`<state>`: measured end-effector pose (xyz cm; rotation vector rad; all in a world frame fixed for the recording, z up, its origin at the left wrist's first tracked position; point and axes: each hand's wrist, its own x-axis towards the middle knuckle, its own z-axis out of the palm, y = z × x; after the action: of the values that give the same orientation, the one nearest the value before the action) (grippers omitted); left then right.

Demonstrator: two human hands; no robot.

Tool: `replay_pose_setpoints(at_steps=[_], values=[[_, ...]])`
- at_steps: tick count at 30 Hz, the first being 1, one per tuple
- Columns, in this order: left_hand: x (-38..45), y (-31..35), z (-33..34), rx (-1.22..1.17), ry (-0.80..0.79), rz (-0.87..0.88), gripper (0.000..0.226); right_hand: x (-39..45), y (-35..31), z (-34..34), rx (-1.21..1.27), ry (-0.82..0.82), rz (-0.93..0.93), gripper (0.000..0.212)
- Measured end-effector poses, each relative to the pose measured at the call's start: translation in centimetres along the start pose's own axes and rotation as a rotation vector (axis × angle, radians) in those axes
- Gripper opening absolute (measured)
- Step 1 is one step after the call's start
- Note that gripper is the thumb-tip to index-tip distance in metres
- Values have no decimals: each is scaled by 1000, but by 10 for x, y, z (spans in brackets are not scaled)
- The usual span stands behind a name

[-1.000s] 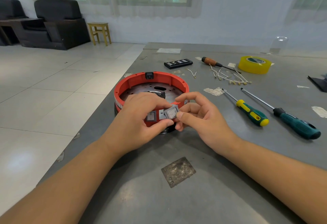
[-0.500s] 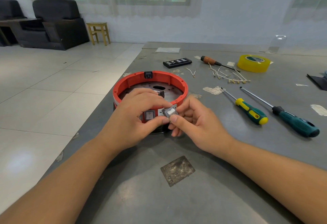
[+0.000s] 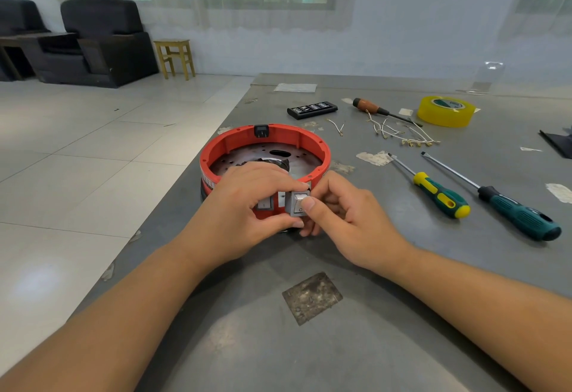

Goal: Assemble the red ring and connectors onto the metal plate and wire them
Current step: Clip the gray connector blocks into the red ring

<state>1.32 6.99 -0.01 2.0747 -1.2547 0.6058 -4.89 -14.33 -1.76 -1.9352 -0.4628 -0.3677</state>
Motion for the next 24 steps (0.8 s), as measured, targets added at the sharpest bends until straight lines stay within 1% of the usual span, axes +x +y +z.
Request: replay_pose_setpoints(at_steps=[3,6,8,10,16,21,24], values=[[-1,2,2,2,-7,-36,45,1,0,-1,47,-14,41,18],[-1,6,3,-7,-26,-46,44,4,0,-2,179,-14,105,27],[-1,7,4,-8,-36,-49,43,5,1,-4,258,-32,138,28],[-1,8,4,-8,-36,-61,44,5,2,-4,275,-37,147,27],[-1,7,2,-90,-22,-128,49,5,1,-1,233,6,112,11],[-3,4,1,-27,9,-145,39,3,-1,-3,107,-1,42,16],[0,4,1,-1,11,-110,40,4,0,-4,74,3,26,16]])
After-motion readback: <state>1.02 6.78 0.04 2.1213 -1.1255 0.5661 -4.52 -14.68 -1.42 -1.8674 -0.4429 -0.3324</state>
